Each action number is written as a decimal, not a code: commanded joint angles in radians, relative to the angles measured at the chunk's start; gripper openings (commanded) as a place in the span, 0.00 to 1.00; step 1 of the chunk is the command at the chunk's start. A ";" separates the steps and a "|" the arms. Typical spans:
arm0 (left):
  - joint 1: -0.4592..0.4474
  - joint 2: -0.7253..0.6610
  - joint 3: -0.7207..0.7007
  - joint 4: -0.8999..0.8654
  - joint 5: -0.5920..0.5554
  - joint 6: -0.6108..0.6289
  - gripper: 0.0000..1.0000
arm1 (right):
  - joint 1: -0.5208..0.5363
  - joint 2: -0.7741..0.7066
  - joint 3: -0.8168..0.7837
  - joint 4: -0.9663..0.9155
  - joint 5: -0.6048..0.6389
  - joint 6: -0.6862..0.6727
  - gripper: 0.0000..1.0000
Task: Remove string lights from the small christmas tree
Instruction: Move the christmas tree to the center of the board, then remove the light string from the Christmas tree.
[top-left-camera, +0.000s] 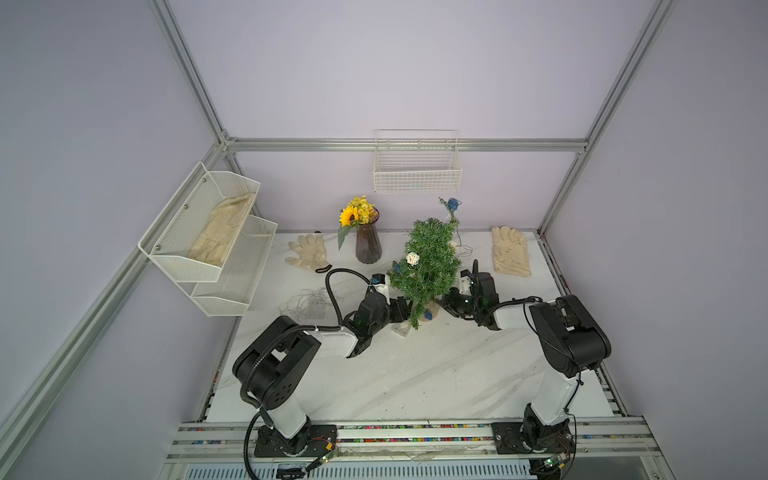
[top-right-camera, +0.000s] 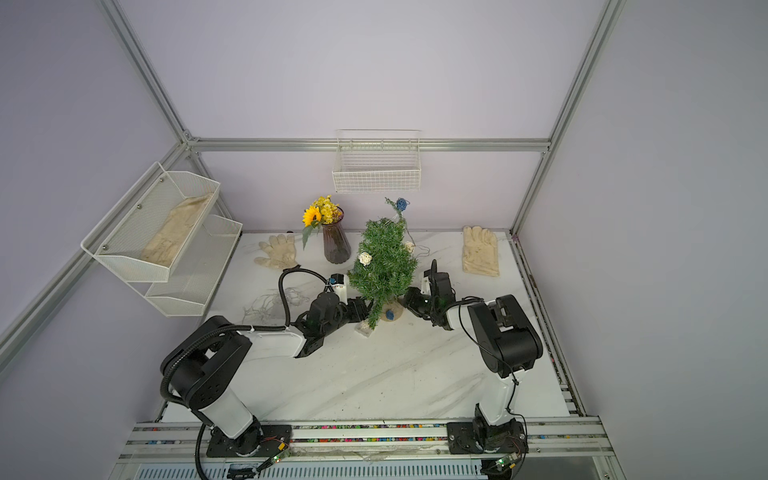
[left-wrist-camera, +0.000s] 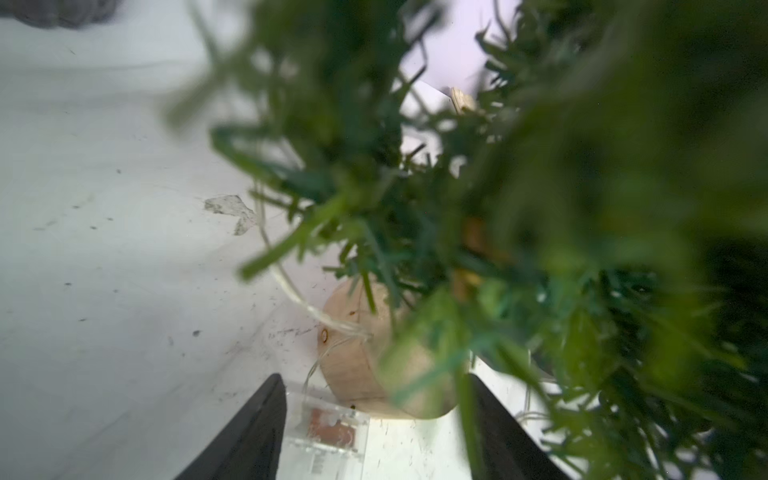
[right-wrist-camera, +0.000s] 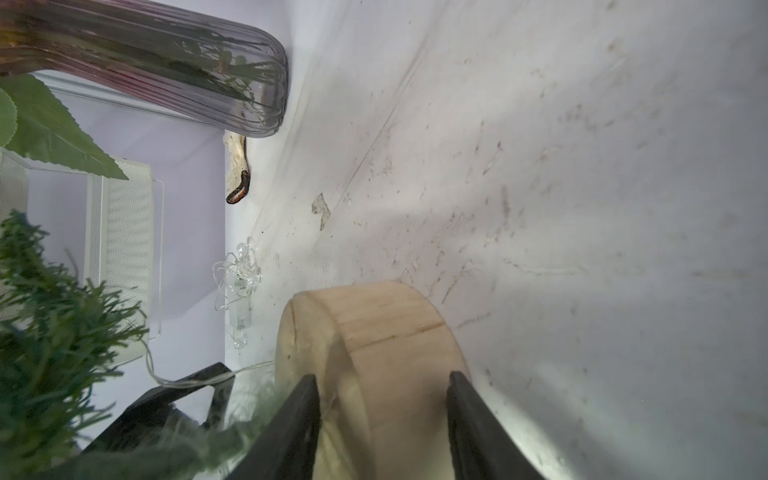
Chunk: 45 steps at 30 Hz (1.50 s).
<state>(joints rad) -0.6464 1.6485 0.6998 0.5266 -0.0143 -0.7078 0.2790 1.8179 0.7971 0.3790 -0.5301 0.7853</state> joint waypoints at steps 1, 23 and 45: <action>0.002 -0.078 -0.039 -0.147 -0.058 0.090 0.66 | 0.005 -0.039 0.008 -0.065 0.024 -0.034 0.53; 0.002 -0.559 0.312 -0.650 -0.034 0.420 0.55 | -0.159 -0.201 -0.001 -0.170 0.024 -0.061 0.76; -0.037 -0.152 0.869 -0.747 0.155 0.586 0.48 | -0.203 -0.281 -0.005 -0.170 0.065 -0.045 0.71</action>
<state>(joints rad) -0.6823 1.5051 1.4689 -0.2165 0.1265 -0.1585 0.0799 1.5528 0.7906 0.2123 -0.4759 0.7429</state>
